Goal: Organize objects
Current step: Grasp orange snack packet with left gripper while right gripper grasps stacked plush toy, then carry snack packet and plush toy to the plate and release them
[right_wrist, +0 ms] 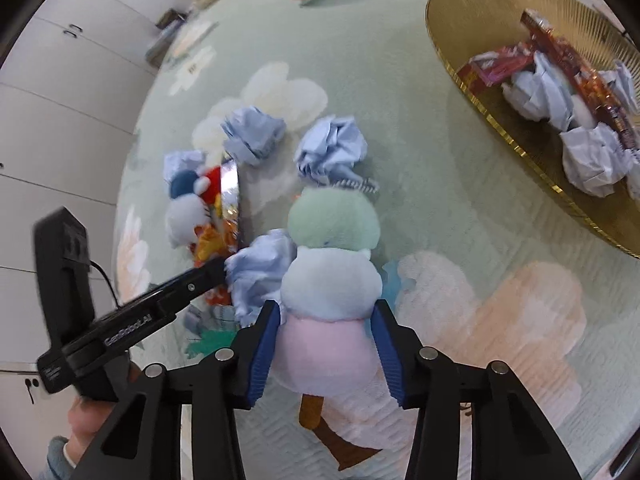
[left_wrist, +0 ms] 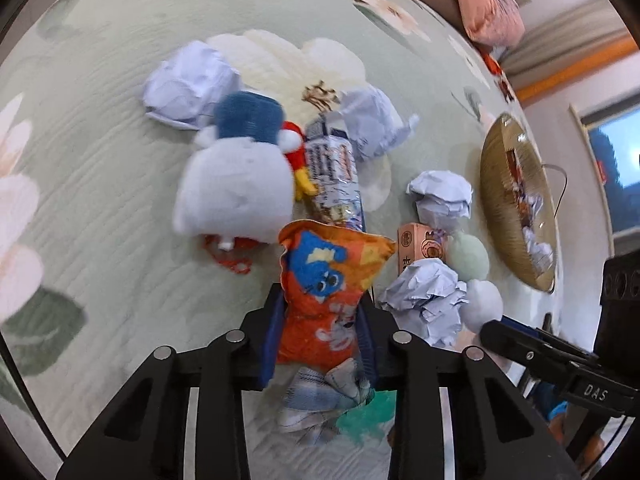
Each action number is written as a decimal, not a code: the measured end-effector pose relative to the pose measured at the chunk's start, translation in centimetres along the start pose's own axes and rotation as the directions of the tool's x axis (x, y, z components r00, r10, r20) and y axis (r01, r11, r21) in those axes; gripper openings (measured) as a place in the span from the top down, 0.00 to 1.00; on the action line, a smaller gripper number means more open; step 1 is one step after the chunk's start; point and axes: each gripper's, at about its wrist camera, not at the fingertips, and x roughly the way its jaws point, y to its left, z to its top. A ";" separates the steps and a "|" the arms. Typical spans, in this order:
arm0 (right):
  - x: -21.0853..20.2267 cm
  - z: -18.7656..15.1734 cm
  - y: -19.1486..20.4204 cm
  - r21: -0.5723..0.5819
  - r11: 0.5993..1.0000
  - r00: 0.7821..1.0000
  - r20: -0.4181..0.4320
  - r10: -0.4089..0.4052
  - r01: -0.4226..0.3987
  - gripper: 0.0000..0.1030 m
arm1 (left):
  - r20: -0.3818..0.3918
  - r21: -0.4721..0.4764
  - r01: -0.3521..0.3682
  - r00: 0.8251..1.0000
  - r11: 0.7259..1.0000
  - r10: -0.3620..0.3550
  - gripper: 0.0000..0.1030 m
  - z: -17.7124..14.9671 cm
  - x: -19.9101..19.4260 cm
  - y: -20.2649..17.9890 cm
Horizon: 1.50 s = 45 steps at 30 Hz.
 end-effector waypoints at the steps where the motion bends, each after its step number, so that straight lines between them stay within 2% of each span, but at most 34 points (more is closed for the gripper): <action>1: -0.5 -0.1 0.0 0.001 1.000 1.000 0.011 -0.002 0.002 0.57 | 0.011 -0.005 0.001 1.000 1.000 -0.001 0.71 -0.2 -0.7 0.2; 6: -3.5 -1.6 -0.7 -0.007 0.999 0.997 0.048 -0.053 0.054 0.57 | 0.024 -0.068 0.022 0.999 0.997 -0.020 0.71 -1.6 -5.0 1.7; 8: -4.2 -2.3 -1.2 -0.012 0.995 0.994 0.052 -0.095 0.096 0.57 | 0.023 -0.086 -0.013 1.000 0.996 0.015 0.71 -2.6 -6.0 2.5; 10: -4.1 -3.2 -2.1 -0.019 0.988 0.988 0.039 -0.152 0.153 0.56 | -0.002 -0.090 -0.045 0.999 0.995 0.045 0.71 -3.7 -6.4 3.4; 13: -2.6 -4.5 -3.6 -0.041 0.969 0.970 -0.002 -0.243 0.243 0.55 | -0.084 -0.100 -0.047 0.996 0.994 0.038 0.71 -5.2 -5.2 4.6; 14: -1.7 -4.9 -4.2 -0.040 0.968 0.968 -0.031 -0.249 0.248 0.54 | -0.110 -0.098 -0.055 0.993 0.994 0.044 0.71 -5.7 -4.4 4.6; 16: 0.0 -5.5 -5.6 0.008 0.980 0.975 -0.103 -0.196 0.198 0.54 | -0.150 -0.084 -0.066 0.987 0.994 0.053 0.71 -6.5 -3.1 4.3; 18: 0.3 -6.0 -7.0 0.100 0.986 0.986 -0.114 -0.125 0.136 0.54 | -0.171 -0.074 -0.065 0.984 0.995 0.051 0.71 -7.2 -2.3 3.9; 19: 0.1 -6.0 -7.2 0.120 0.984 0.988 -0.105 -0.116 0.128 0.54 | -0.176 -0.068 -0.070 0.983 0.995 0.057 0.71 -7.4 -2.0 3.6; 20: 0.0 -6.0 -7.4 0.133 0.983 0.989 -0.100 -0.112 0.125 0.51 | -0.172 -0.056 -0.079 0.983 0.995 0.068 0.71 -7.6 -1.9 3.3; 21: -0.1 -6.0 -7.4 0.136 0.981 0.987 -0.101 -0.122 0.135 0.38 | -0.171 -0.037 -0.093 0.982 0.995 0.085 0.71 -7.6 -1.8 3.0; 23: 0.1 -5.8 -7.1 0.119 0.977 0.981 -0.104 -0.165 0.177 0.21 | -0.178 -0.019 -0.111 0.978 0.994 0.105 0.71 -7.4 -1.5 2.6; 26: 1.0 -5.7 -6.3 0.053 0.969 0.966 -0.112 -0.233 0.240 0.22 | -0.181 -0.031 -0.117 0.977 0.993 0.110 0.71 -7.3 -1.4 2.5; 28: 1.4 -5.9 -5.7 0.025 0.951 0.946 -0.109 -0.305 0.309 0.31 | -0.174 -0.027 -0.123 0.978 0.992 0.117 0.71 -7.3 -1.5 2.3; 29: 1.2 -6.0 -5.4 0.021 0.949 0.946 -0.094 -0.311 0.315 0.40 | -0.172 -0.019 -0.129 0.977 0.992 0.123 0.71 -7.3 -1.6 2.1; 30: 0.9 -6.1 -5.1 0.017 0.956 0.954 -0.077 -0.290 0.292 0.58 | -0.167 -0.010 -0.133 0.977 0.991 0.130 0.71 -7.3 -1.9 1.8; 33: -0.4 -6.3 -4.4 0.021 0.976 0.975 -0.057 -0.215 0.216 0.58 | -0.137 -0.003 -0.096 0.986 0.995 0.095 0.71 -7.0 -3.1 0.3; 36: -2.6 -6.1 -4.1 0.048 0.991 0.992 -0.035 -0.120 0.122 0.58 | -0.115 0.049 -0.092 0.989 0.995 0.097 0.71 -6.1 -4.3 -2.0; 38: -4.0 -5.9 -3.8 0.048 0.994 0.995 -0.012 -0.094 0.095 0.58 | -0.089 0.092 -0.098 0.990 0.991 0.107 0.71 -5.3 -4.9 -3.9; 45: -9.6 -4.6 -4.0 0.095 0.995 0.993 0.120 -0.023 0.011 0.58 | 0.016 0.176 -0.019 1.000 0.984 0.017 0.71 -0.9 -5.8 -10.8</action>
